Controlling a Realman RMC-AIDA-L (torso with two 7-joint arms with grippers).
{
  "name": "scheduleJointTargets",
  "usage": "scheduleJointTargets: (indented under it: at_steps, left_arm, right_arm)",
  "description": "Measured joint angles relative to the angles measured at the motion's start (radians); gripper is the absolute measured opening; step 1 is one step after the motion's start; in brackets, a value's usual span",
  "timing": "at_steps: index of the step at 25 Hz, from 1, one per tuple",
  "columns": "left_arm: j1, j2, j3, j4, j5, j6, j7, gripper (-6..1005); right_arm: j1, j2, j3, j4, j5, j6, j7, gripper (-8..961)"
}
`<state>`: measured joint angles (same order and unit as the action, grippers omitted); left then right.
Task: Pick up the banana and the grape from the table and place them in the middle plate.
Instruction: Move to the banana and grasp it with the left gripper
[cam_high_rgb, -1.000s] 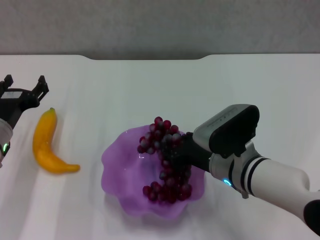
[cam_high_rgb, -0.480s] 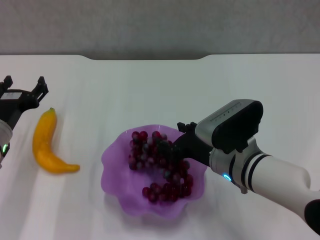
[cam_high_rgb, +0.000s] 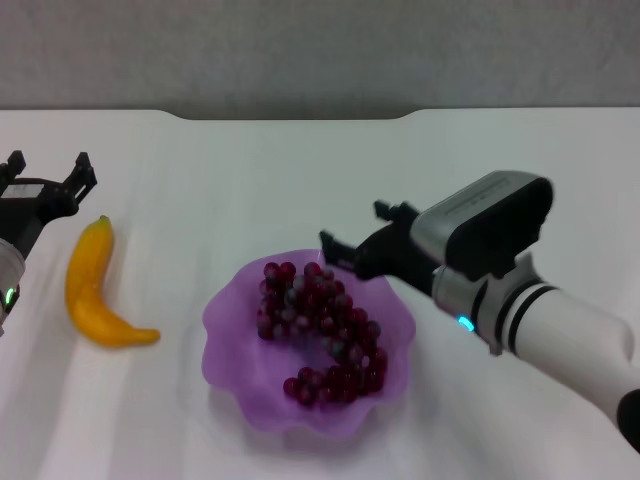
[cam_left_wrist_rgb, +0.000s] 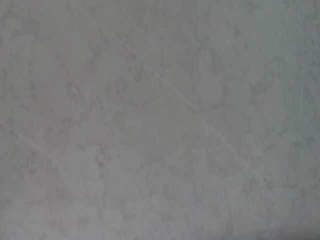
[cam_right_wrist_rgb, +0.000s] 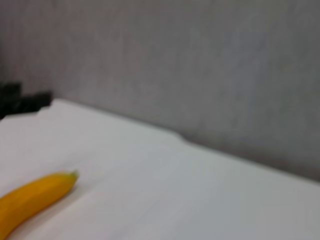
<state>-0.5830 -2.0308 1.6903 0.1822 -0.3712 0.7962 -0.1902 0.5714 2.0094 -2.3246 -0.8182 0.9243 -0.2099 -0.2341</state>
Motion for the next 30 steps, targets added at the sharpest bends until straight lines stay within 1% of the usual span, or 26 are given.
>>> scheduleJointTargets:
  at_steps: [3, 5, 11, 14, 19, 23, 27, 28, 30]
  left_arm:
    - [0.000, 0.000, 0.000, 0.000, 0.000, 0.000, 0.002, 877]
    - [0.000, 0.000, 0.000, 0.001, 0.000, 0.000, 0.004, 877]
    - [0.004, 0.000, -0.002, 0.001, 0.000, 0.000, 0.006, 877]
    - [0.004, 0.000, -0.002, 0.001, 0.000, 0.000, 0.006, 877]
    - [0.003, 0.000, -0.001, 0.000, 0.000, 0.000, 0.003, 877]
    - [0.000, 0.000, -0.001, 0.002, -0.001, 0.000, 0.004, 877]
    - [-0.001, -0.001, -0.002, 0.005, -0.003, 0.000, 0.000, 877]
    - [-0.001, -0.003, -0.001, 0.005, -0.003, 0.000, 0.001, 877]
    - [-0.002, -0.004, 0.000, 0.005, -0.001, 0.000, 0.004, 877]
  right_arm:
    - [-0.006, 0.000, 0.027, 0.046, 0.002, -0.071, 0.001, 889]
    - [-0.009, 0.000, 0.052, 0.074, 0.005, -0.091, 0.008, 885]
    - [-0.031, -0.001, 0.144, 0.084, -0.004, -0.095, -0.022, 877]
    - [-0.046, -0.002, 0.188, 0.106, -0.005, -0.125, -0.043, 876]
    - [-0.061, 0.000, 0.204, 0.171, 0.002, -0.294, -0.039, 874]
    - [-0.085, 0.004, 0.221, 0.197, 0.005, -0.423, -0.004, 873]
    - [-0.081, 0.005, 0.218, 0.251, 0.006, -0.503, 0.070, 871]
    - [-0.079, 0.005, 0.218, 0.282, 0.006, -0.536, 0.116, 871]
    - [-0.079, 0.005, 0.218, 0.300, 0.006, -0.553, 0.138, 870]
